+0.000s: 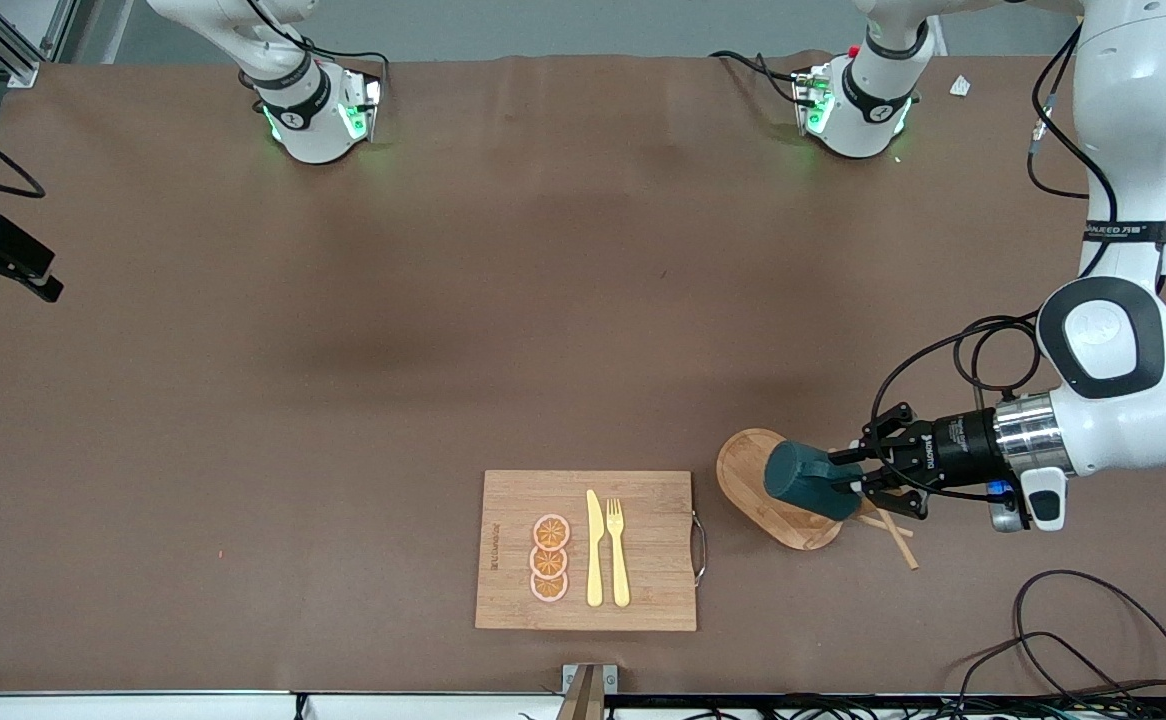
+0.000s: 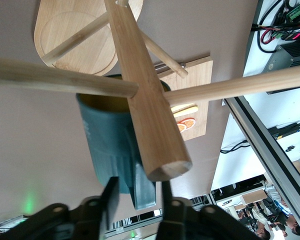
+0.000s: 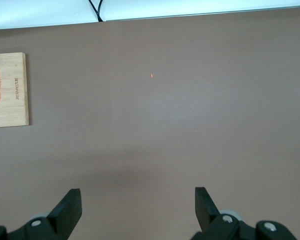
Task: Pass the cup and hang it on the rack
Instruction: 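Hang the mug handle onto a rack peg with the left gripper, then open the left gripper and pull it back from the mug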
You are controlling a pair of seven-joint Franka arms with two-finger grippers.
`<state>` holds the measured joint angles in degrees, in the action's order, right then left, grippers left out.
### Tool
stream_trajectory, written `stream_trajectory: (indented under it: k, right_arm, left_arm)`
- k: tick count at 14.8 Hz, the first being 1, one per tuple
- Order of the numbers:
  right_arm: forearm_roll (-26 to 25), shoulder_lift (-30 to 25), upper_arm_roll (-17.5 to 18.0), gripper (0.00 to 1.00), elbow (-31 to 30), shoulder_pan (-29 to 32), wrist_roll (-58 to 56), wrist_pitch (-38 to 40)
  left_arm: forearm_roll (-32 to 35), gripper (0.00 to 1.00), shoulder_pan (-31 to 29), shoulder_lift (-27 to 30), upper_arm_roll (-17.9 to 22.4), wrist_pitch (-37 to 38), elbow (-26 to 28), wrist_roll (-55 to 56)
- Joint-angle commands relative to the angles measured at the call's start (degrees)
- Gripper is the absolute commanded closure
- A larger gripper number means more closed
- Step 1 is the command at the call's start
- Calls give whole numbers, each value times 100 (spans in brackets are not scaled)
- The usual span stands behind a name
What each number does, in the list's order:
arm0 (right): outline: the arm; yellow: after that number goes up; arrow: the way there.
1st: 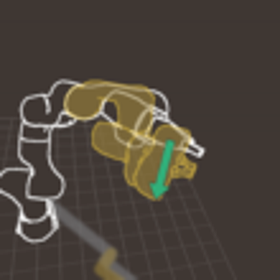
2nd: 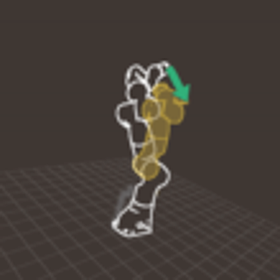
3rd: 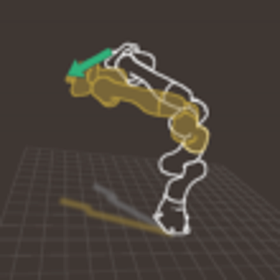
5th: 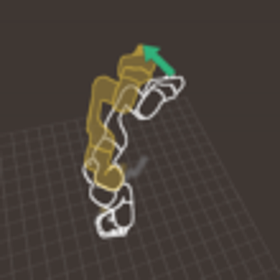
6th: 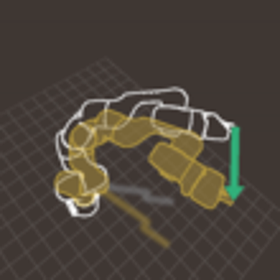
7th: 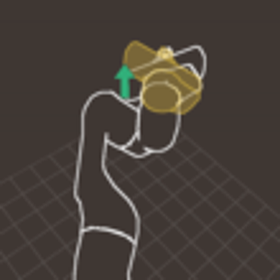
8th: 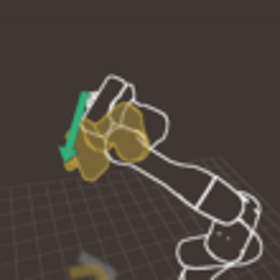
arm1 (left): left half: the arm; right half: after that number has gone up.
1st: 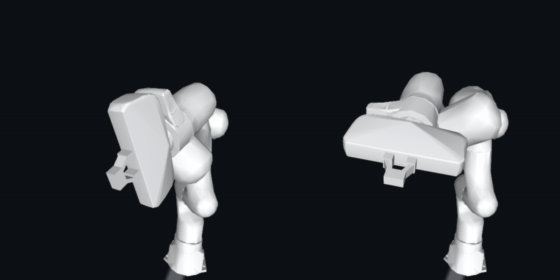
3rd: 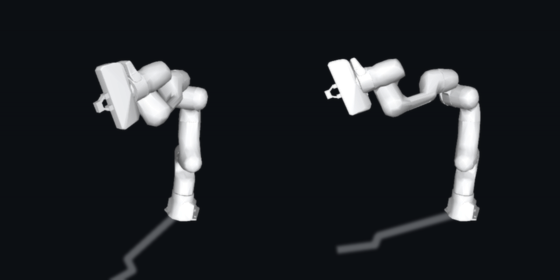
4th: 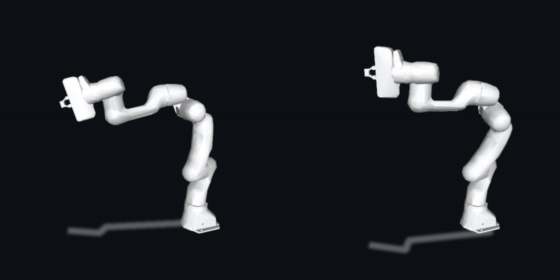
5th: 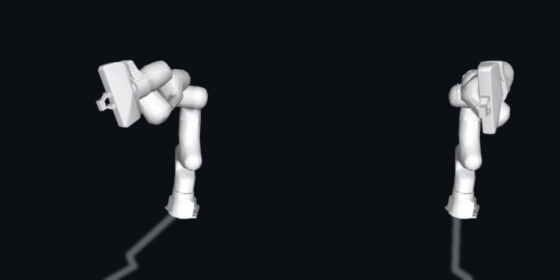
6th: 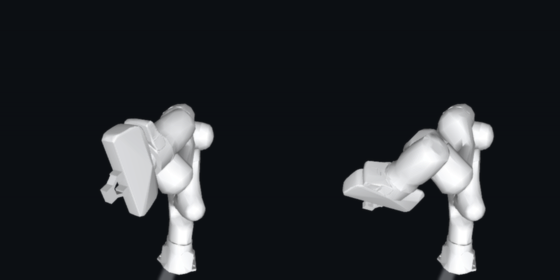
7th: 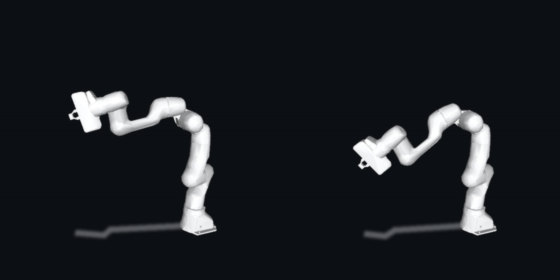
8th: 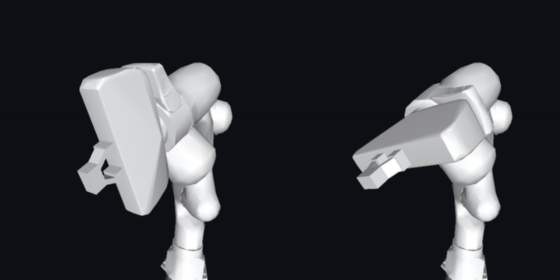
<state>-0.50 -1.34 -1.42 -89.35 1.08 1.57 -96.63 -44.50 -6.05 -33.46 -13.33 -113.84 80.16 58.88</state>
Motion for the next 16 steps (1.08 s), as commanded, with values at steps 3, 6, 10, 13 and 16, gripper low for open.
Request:
stream_trajectory:
  k: [3,6,10,13,16]
  right_arm:
    - [-108,38,19,0,85,23,-51,39]
    - [-108,38,19,0,94,23,-51,30]
    - [-117,38,19,0,94,32,-60,30]
    - [-108,38,19,0,102,15,-51,30]
    - [-108,38,19,0,94,32,-51,30]
  left_arm:
    - [-68,0,7,59,-55,55,-273,10]
    - [404,0,103,357,-82,82,-299,-17]
    - [2283,0,192,857,-686,90,-264,-341]
    - [3795,0,183,1183,-1030,624,-264,-788]
    - [4939,0,174,1587,-1207,1143,-255,-2165]
